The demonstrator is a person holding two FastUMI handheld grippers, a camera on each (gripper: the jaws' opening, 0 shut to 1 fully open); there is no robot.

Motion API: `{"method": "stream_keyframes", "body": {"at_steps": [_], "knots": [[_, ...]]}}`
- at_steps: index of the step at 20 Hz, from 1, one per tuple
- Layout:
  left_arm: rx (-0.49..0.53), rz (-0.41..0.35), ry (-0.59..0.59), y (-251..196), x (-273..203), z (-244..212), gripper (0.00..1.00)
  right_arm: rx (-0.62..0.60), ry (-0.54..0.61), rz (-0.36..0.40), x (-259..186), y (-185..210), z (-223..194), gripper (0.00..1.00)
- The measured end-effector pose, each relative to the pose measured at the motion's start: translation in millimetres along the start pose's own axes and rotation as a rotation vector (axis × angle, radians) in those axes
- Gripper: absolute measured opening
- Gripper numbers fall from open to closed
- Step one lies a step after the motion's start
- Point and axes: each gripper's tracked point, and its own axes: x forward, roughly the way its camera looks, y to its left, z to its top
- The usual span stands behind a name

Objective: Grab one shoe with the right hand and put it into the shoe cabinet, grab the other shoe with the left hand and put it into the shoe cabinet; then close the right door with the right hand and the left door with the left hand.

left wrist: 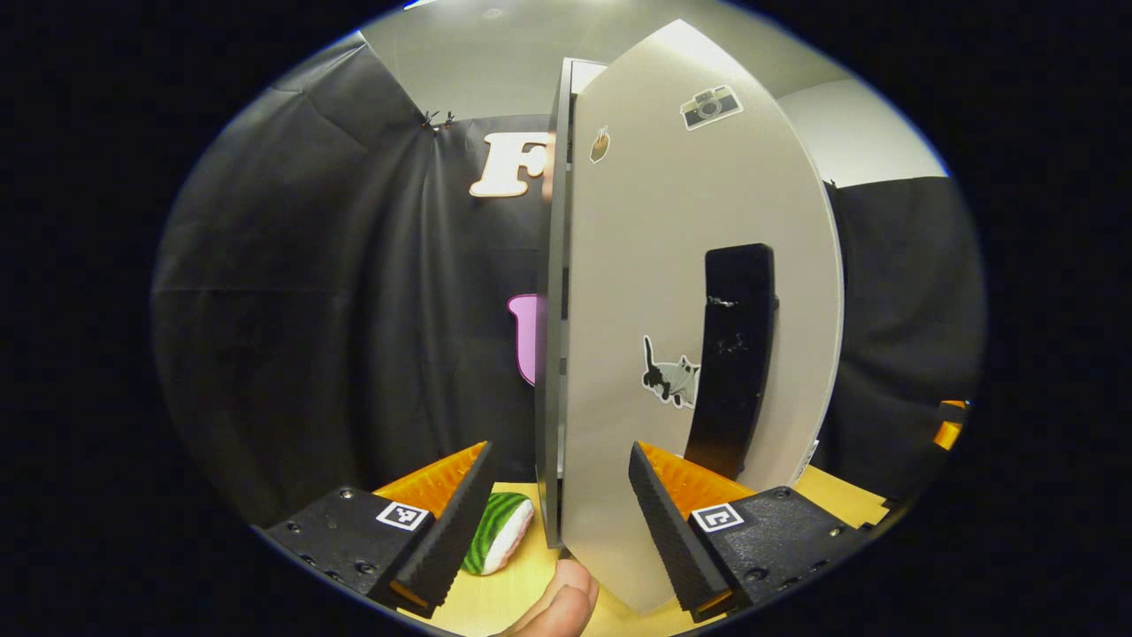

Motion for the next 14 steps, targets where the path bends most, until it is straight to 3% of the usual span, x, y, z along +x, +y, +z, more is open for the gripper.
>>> {"method": "stream_keyframes", "body": {"at_steps": [3,4,7,9,10,11,14], "knots": [[-0.022,-0.04,0.035,-28,17,1,0.87,-0.004,0.012,-0.02,3,-7,-7,0.96],[-0.015,-0.045,0.045,-39,24,1,0.93,-0.007,0.015,-0.025,4,-8,-9,0.96],[-0.058,-0.049,0.074,-68,23,-7,0.93,-0.016,0.021,-0.051,6,-14,-14,0.96],[-0.042,-0.026,0.061,-72,20,-8,0.89,-0.008,0.023,-0.037,7,-12,-14,0.96],[-0.035,-0.024,0.054,-75,19,-8,0.99,-0.001,0.024,-0.033,7,-13,-14,0.96],[-0.021,-0.031,0.052,-79,14,-8,0.89,0.002,0.026,-0.035,5,-15,-15,0.96],[0.01,-0.022,0.042,-91,0,-4,0.94,0.002,0.02,-0.057,2,-24,-13,0.96]]}}
